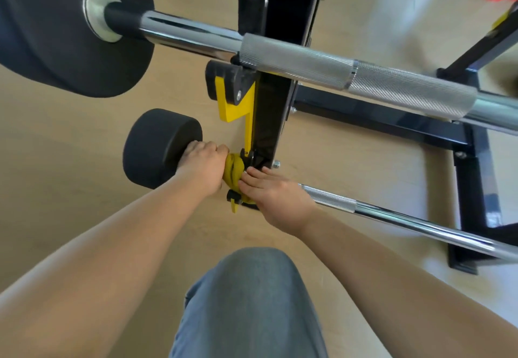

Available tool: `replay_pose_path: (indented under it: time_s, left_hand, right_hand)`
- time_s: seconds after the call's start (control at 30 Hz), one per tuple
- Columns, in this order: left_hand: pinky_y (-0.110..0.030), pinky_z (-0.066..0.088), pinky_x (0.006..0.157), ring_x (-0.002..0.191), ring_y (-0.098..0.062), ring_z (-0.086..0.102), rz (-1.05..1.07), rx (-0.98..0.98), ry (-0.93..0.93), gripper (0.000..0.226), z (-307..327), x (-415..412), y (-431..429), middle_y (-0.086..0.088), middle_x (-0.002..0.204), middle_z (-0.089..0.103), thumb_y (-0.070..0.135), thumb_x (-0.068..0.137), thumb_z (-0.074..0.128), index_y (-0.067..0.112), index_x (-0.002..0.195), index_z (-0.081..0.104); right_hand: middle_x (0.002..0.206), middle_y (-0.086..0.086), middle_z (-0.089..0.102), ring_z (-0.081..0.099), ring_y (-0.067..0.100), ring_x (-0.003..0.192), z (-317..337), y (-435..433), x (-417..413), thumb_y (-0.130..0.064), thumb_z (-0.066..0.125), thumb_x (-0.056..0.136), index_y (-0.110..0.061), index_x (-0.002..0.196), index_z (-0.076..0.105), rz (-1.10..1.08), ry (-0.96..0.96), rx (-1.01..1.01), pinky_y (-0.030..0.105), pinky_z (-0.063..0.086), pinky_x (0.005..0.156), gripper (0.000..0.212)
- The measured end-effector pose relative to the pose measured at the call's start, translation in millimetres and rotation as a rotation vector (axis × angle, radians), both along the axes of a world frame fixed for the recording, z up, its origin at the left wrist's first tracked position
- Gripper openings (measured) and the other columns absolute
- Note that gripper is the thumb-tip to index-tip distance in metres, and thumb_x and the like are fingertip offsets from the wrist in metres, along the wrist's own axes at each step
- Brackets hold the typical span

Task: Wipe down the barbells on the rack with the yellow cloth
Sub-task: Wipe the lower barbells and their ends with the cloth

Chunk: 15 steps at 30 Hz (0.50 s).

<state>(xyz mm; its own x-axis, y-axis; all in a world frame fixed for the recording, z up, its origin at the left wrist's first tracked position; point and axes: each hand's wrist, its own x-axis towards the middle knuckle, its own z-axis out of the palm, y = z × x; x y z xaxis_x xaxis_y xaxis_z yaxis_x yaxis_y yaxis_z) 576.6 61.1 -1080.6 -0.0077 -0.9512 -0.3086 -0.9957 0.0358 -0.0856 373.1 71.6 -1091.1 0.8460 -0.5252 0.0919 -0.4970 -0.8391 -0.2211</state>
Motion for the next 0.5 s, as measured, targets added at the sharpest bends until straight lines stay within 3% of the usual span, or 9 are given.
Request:
replay_pose_path:
  time_s: [0.07,0.17,0.23,0.3,0.43,0.5]
  left_hand:
    - [-0.047,0.035,0.111,0.125,-0.030,0.046,0.031,-0.015,0.037,0.068,-4.1,-1.5,-1.3,-0.006,0.132,0.051,0.020,0.079,0.069,0.022,0.140,0.040]
    - [-0.049,0.019,0.121,0.145,-0.031,0.022,-0.008,-0.134,0.095,0.089,-8.4,1.6,27.0,-0.009,0.155,0.029,0.012,0.079,0.070,0.016,0.153,0.021]
    - [-0.046,0.010,0.123,0.152,-0.030,0.002,-0.035,-0.149,0.193,0.090,-4.5,0.4,50.7,-0.008,0.164,0.009,0.005,0.085,0.064,0.013,0.157,0.010]
    - [-0.038,0.006,0.121,0.152,-0.026,-0.006,-0.071,-0.082,0.241,0.084,2.5,4.9,63.7,-0.006,0.166,0.002,0.000,0.090,0.056,0.014,0.158,0.009]
    - [-0.037,0.009,0.123,0.152,-0.024,0.008,-0.179,-0.049,0.111,0.080,11.7,18.6,51.5,-0.005,0.165,0.012,-0.004,0.091,0.054,0.017,0.157,0.014]
    - [-0.038,0.030,0.118,0.143,-0.026,0.032,-0.188,-0.089,0.053,0.075,11.7,13.1,33.0,-0.005,0.155,0.037,0.001,0.087,0.065,0.017,0.152,0.032]
  right_hand:
    - [0.150,0.008,0.048,0.043,0.028,0.140,1.4,-5.5,-9.2,0.000,0.064,0.091,-0.013,0.146,0.048,-0.071,0.044,0.037,0.045,0.041,0.112,0.059]
    - [0.157,0.005,0.039,0.040,0.025,0.143,4.5,-4.0,-13.0,-0.012,0.058,0.099,-0.020,0.153,0.036,-0.227,0.086,0.074,0.039,0.041,0.110,0.059]
    - [0.158,0.009,0.037,0.038,0.029,0.143,8.6,0.5,-4.5,-0.010,0.055,0.099,-0.016,0.156,0.030,-0.267,0.127,0.093,0.040,0.038,0.112,0.062]
    - [0.155,0.012,0.040,0.039,0.031,0.141,15.1,3.9,5.2,-0.007,0.055,0.098,-0.011,0.156,0.026,-0.294,0.173,0.082,0.041,0.040,0.110,0.065]
    - [0.148,0.011,0.046,0.047,0.032,0.135,21.4,0.4,13.2,-0.007,0.056,0.096,-0.011,0.156,0.025,-0.332,0.238,0.093,0.043,0.052,0.097,0.067]
    - [0.147,0.009,0.048,0.049,0.031,0.133,22.9,-2.4,11.9,-0.009,0.054,0.098,-0.012,0.155,0.026,-0.319,0.252,0.099,0.043,0.054,0.095,0.064]
